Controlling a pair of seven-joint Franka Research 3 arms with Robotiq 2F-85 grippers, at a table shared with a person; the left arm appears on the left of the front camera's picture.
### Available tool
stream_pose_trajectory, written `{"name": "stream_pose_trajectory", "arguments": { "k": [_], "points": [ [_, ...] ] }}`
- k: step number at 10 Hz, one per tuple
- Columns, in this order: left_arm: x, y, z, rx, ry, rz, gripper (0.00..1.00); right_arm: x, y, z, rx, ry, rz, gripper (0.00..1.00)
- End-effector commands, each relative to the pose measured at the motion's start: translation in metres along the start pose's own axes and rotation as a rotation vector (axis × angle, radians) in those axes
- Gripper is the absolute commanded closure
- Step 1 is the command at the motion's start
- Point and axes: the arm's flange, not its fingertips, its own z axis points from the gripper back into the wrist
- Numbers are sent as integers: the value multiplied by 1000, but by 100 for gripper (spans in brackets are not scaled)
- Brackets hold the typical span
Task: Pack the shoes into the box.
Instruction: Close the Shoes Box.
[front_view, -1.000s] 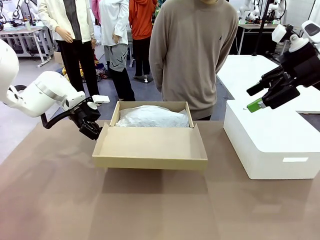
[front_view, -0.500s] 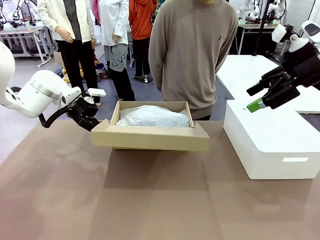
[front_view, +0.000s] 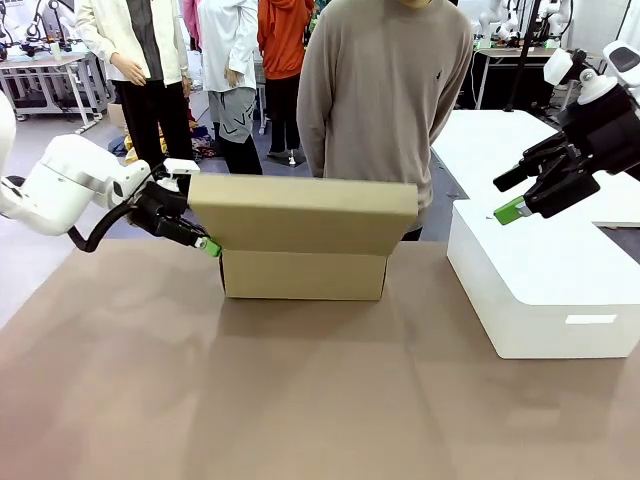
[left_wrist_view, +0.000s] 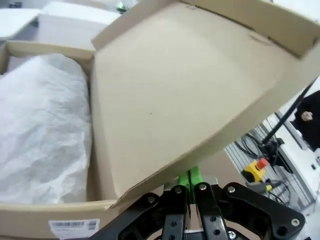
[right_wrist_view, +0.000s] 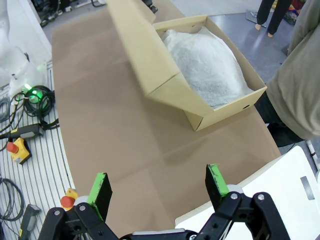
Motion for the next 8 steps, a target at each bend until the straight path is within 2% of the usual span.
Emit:
{"name": "stream_pose_trajectory", "arguments": {
  "k": [1, 3, 6, 8],
  "points": [
    [11, -14, 4, 88, -55, 10, 100, 0, -4, -1, 12, -31, 23, 0],
    [23, -17, 10, 209, -52, -10, 100, 0, -4, -1, 12, -31, 23, 0],
    [41, -16, 18, 442, 36, -16, 100, 0, -4, -1, 12, -31, 23, 0],
    [53, -22, 39, 578, 89, 9, 100, 0, -4, -1, 12, -31, 23, 0]
  ]
}}
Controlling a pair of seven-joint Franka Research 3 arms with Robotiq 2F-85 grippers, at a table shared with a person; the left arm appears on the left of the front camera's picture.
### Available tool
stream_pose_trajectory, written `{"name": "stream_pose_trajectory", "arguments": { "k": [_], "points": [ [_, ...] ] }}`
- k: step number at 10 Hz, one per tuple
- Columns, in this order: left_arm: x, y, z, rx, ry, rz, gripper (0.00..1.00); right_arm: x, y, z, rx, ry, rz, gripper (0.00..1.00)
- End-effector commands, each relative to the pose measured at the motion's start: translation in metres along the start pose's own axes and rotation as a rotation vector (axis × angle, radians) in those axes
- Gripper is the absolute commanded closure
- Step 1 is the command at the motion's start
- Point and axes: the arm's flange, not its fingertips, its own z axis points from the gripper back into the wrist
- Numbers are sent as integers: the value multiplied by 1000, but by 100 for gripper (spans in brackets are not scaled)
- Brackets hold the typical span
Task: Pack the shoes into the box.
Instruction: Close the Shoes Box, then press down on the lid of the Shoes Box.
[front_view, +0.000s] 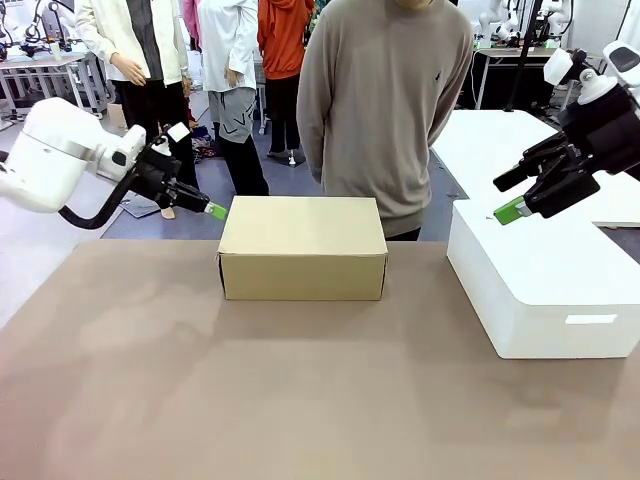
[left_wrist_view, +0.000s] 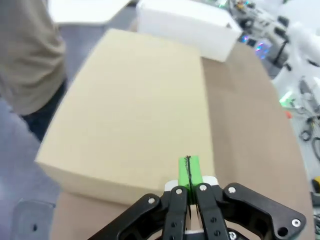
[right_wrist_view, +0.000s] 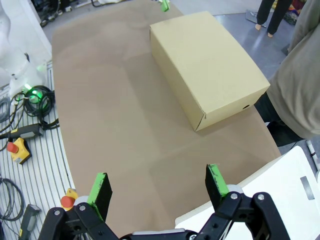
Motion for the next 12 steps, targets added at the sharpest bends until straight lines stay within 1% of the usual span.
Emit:
{"name": "stream_pose_trajectory", "arguments": {
  "k": [1, 2, 3, 12],
  "points": [
    [0, -6, 12, 56, 66, 56, 100, 0, -4, 0, 12, -31, 23, 0],
    [3, -2, 17, 26, 111, 34, 100, 0, -4, 0, 12, -31, 23, 0],
    [3, 1, 9, 47, 25, 14, 100, 0, -4, 0, 12, -31, 23, 0],
    [3, 1, 9, 47, 25, 14, 100, 0, -4, 0, 12, -31, 23, 0]
  ]
}}
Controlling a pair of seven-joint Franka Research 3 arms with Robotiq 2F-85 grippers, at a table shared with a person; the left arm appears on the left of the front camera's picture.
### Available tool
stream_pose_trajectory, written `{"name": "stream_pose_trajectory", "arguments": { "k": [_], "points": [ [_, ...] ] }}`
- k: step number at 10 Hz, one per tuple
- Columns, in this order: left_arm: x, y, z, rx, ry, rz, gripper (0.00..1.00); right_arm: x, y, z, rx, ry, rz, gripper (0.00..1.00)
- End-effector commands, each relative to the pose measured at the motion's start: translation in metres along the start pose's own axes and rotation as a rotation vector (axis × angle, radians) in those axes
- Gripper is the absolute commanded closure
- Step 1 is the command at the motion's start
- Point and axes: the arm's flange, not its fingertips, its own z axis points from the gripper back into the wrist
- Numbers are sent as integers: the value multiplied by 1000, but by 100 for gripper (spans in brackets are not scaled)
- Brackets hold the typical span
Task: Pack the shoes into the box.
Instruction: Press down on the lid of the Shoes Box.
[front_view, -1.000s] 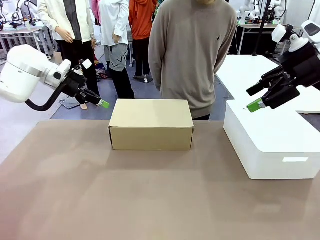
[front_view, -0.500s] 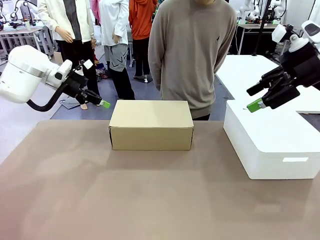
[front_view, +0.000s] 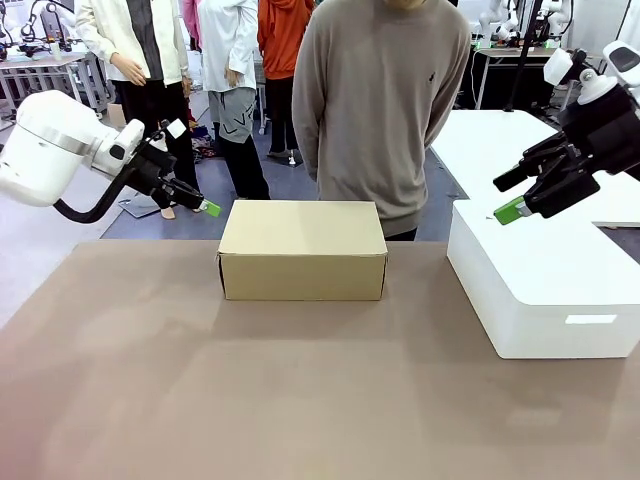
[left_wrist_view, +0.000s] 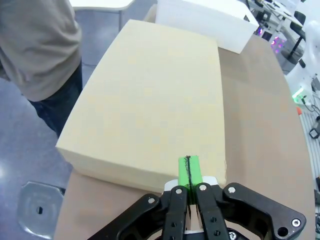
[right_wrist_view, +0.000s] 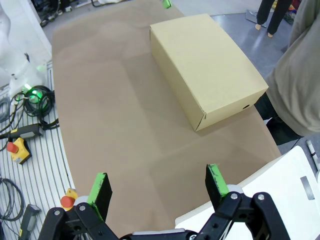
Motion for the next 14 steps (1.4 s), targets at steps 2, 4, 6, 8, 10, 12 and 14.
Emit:
{"name": "stream_pose_trajectory", "arguments": {
  "k": [2, 4, 6, 8, 10, 12, 14],
  "points": [
    [-1, -1, -1, -1, -22, -12, 100, 0, -4, -1, 12, -31, 23, 0],
    [0, 0, 0, 0, 0, 0, 100, 0, -4, -1, 12, -31, 23, 0],
    [12, -8, 15, 22, 160, -73, 84, 0, -4, -1, 12, -31, 23, 0],
    [22, -18, 27, 20, 319, -100, 45, 0, -4, -1, 12, -31, 23, 0],
    [28, -33, 35, 63, 423, -107, 5, 0, -4, -1, 12, -31, 23, 0],
    [24, -53, 39, 123, 551, -99, 0, 9, -3, 1, 5, 30, -11, 38],
    [16, -70, 41, 173, 620, -78, 0, 38, -9, 8, 25, 111, -23, 77]
  ]
}}
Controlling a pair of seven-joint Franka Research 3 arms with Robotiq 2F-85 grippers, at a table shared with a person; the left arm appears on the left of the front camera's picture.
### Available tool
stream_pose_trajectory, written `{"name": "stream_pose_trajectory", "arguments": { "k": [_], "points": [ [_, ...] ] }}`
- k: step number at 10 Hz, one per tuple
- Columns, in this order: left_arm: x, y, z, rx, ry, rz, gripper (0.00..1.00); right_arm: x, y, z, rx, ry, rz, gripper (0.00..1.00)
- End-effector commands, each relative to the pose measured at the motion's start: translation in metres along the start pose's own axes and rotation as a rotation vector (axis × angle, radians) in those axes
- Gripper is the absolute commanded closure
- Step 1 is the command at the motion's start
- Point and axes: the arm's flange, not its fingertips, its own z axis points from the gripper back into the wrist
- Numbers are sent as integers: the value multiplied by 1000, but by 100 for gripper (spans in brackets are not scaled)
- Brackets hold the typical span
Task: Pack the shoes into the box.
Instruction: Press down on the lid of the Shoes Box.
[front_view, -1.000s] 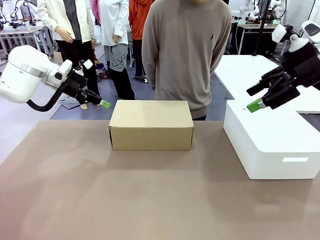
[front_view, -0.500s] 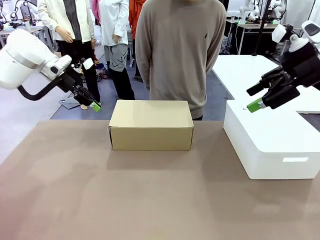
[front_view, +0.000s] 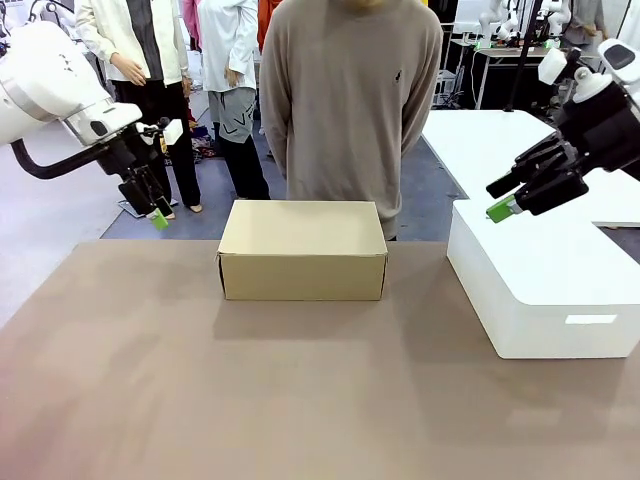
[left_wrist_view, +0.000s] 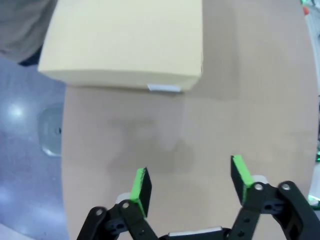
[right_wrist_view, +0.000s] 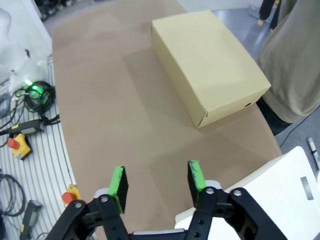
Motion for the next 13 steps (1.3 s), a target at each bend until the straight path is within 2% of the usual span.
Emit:
{"name": "stream_pose_trajectory", "arguments": {
  "k": [1, 4, 8, 11, 12, 13],
  "points": [
    [-8, -28, -7, 48, 71, 54, 0, 43, -10, 11, 15, 97, -28, 97],
    [-19, -50, -17, 85, 143, 99, 0, 106, -22, -3, 15, 251, -22, 100],
    [-20, -62, -30, 153, 216, 144, 0, 175, -52, -57, -31, 374, -87, 100],
    [-12, -57, -39, 159, 219, 163, 0, 197, -63, -97, -50, 436, -157, 100],
    [-9, -52, -41, 170, 201, 159, 0, 198, -66, -103, -68, 432, -156, 100],
    [-13, -56, -34, 140, 202, 143, 0, 185, -60, -97, -36, 391, -122, 100]
  ]
}}
